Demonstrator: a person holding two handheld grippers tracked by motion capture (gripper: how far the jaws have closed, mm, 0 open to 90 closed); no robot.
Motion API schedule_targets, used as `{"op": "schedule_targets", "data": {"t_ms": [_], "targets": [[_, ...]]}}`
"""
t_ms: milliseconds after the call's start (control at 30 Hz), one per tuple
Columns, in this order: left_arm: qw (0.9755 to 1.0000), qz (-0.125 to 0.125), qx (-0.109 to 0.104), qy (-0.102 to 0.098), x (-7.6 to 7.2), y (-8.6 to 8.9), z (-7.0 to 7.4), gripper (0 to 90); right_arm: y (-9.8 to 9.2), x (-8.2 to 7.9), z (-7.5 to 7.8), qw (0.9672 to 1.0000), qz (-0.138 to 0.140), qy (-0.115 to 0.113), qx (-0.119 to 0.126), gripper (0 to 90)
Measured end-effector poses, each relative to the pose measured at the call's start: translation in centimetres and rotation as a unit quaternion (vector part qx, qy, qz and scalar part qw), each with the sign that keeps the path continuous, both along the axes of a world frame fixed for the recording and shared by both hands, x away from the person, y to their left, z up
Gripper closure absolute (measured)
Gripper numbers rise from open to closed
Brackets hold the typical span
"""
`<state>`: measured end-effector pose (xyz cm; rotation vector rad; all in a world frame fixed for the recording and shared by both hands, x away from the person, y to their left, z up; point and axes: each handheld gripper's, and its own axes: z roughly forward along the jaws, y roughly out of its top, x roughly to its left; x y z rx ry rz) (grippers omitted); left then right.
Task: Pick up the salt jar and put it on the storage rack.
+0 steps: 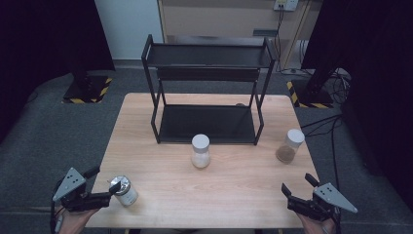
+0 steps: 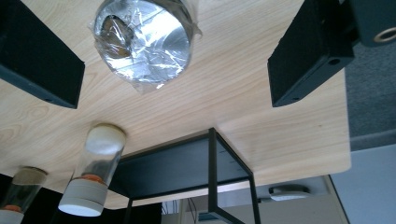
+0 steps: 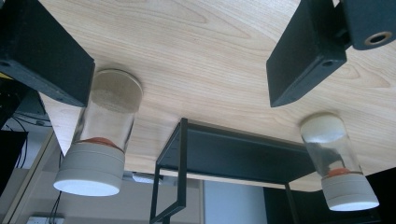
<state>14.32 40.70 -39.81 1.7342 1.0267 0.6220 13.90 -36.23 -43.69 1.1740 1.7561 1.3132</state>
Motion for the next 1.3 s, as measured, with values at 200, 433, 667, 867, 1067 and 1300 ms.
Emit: {"op": "schedule_targets", "data": {"t_ms": [200,433,667,867,1067,1300], "targets": [[0.9998,-0.014,0.003,0.011,0.5,-0.4,-0.8,4.1,0.0,0.0,0.0,1.0000,0.002,0.000,-0.001,7.9],[0.9995,-0.027,0.004,0.017,0.9,-0.9,-1.8,6.4,-0.1,0.0,0.0,1.0000,0.002,0.000,0.002,7.9],[0.9993,-0.032,0.006,0.018,1.2,-0.8,-2.9,10.9,-0.1,0.0,0.0,1.0000,0.003,0.000,0.001,8.0],[0.9993,-0.033,0.015,0.001,0.8,-1.1,-3.6,26.7,-0.1,0.0,0.0,1.0000,0.003,0.001,0.000,8.0],[0.9993,-0.029,0.023,-0.011,0.4,-1.4,-3.7,33.9,-0.1,0.0,0.0,1.0000,0.004,0.000,0.000,8.0],[0.9994,-0.027,0.022,-0.004,0.5,-1.7,-3.4,34.2,-0.1,0.1,0.0,1.0000,0.004,0.001,0.001,8.1]]}}
